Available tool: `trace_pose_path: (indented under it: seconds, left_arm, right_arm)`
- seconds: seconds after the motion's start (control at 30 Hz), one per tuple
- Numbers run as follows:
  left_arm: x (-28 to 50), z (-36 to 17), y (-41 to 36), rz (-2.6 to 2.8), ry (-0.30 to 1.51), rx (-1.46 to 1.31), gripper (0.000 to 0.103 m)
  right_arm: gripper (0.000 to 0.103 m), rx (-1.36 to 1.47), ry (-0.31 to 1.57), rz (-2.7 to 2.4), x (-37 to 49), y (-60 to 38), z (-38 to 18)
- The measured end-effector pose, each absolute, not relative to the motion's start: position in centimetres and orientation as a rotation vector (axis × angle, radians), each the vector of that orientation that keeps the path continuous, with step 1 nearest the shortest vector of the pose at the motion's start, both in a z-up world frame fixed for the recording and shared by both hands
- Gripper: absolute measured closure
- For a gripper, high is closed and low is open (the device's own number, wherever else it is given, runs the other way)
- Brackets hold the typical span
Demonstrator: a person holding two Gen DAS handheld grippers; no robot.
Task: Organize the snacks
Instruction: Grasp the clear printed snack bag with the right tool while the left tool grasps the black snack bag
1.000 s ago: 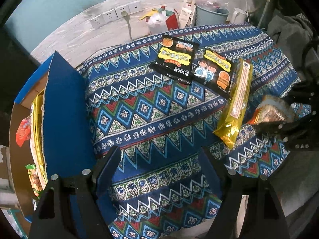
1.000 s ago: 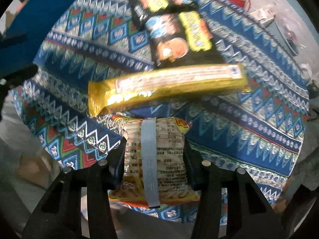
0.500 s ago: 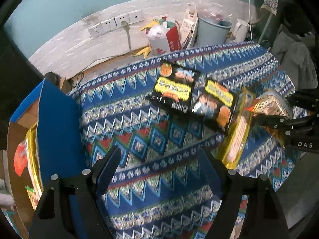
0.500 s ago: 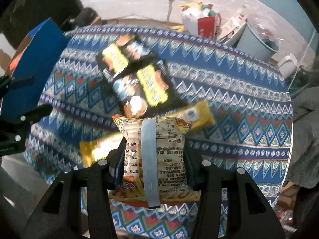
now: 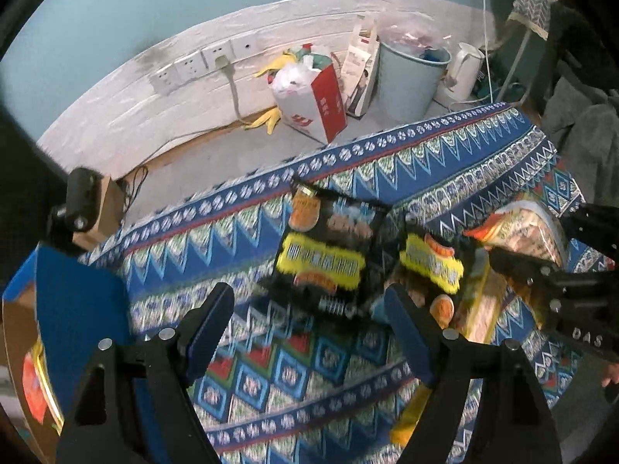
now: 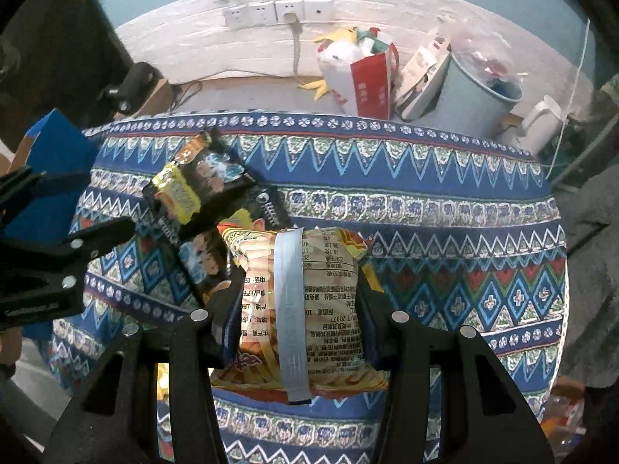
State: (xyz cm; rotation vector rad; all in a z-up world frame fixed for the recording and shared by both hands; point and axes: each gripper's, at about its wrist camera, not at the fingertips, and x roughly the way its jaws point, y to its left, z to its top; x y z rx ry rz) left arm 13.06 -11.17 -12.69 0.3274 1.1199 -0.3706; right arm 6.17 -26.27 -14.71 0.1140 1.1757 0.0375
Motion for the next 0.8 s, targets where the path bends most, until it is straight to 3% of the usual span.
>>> trace_pose_path:
  seconds: [0.8]
  left_arm:
    - [17.7,-20.0,-13.8,-0.349,1.243,0.354,0.013]
  right_arm:
    - [0.055,0.173,1.211,0.039,7.4,-29.3,-17.1]
